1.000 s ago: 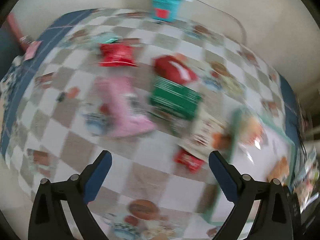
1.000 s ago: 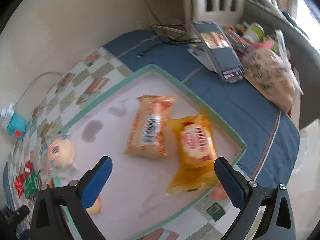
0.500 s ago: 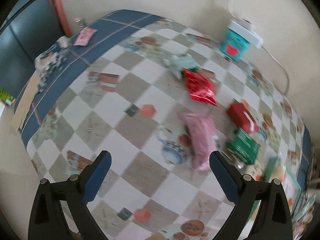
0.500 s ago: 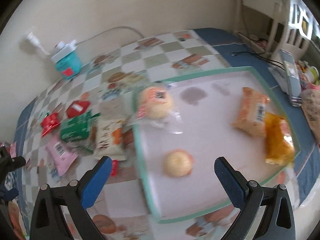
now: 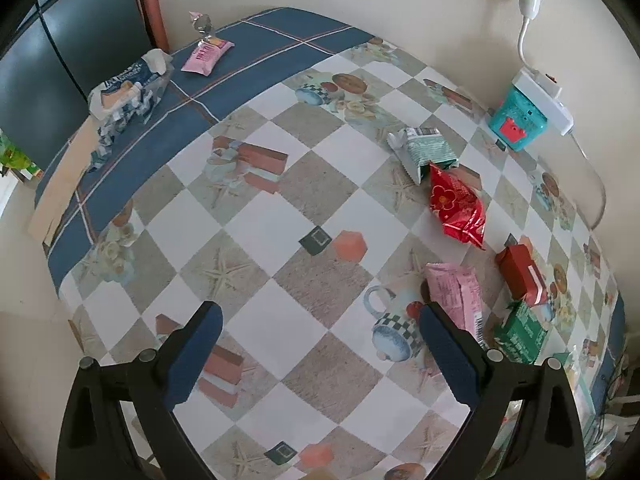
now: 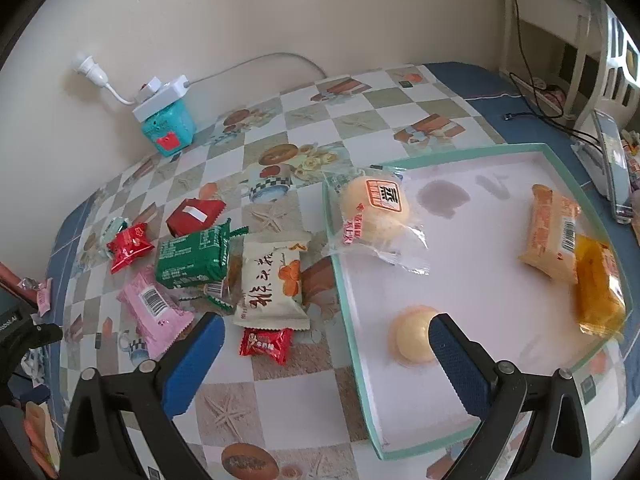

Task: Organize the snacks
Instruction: 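Move the left tool to the pink bag while the right approaches the white printed pack, then close the left gripper on the pink bag while the right grasps the white printed pack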

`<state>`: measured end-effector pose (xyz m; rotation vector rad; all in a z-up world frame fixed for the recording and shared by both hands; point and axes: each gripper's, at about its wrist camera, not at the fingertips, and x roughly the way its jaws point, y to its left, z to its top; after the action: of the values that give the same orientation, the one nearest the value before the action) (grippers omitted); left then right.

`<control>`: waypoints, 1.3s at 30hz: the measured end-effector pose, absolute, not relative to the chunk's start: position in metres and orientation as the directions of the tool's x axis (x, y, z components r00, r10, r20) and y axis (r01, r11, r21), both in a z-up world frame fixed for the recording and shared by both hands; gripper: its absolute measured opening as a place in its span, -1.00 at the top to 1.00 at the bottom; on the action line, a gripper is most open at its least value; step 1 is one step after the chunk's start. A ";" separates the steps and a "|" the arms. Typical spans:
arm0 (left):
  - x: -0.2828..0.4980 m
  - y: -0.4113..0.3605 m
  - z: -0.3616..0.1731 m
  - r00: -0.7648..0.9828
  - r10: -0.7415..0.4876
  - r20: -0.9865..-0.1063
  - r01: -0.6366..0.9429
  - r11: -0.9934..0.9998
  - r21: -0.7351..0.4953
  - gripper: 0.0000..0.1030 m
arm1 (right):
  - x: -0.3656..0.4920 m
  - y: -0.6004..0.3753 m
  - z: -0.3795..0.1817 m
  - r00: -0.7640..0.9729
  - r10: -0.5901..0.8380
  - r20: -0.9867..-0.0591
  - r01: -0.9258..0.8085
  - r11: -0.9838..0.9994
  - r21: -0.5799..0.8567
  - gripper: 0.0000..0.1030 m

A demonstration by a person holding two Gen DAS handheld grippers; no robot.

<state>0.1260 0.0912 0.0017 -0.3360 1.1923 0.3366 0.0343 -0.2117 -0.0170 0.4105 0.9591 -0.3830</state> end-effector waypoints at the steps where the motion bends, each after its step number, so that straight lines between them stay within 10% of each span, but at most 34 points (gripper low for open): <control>1: 0.128 0.090 0.001 0.330 0.070 -0.941 -0.423 0.903 -0.081 -0.92 | 0.036 -0.212 -0.017 0.519 -0.131 -0.845 0.488 0.857 0.166 -1.00; 39: 0.183 0.017 -0.051 0.252 -0.065 -0.965 -0.218 0.968 -0.122 -0.92 | 0.109 -0.194 -0.040 0.474 -0.164 -0.865 0.360 0.933 0.021 -0.98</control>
<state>0.1829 0.0171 -0.0512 -0.2510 1.3159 0.1056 0.1085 -0.1945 -0.0402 0.2113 1.0300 -0.3233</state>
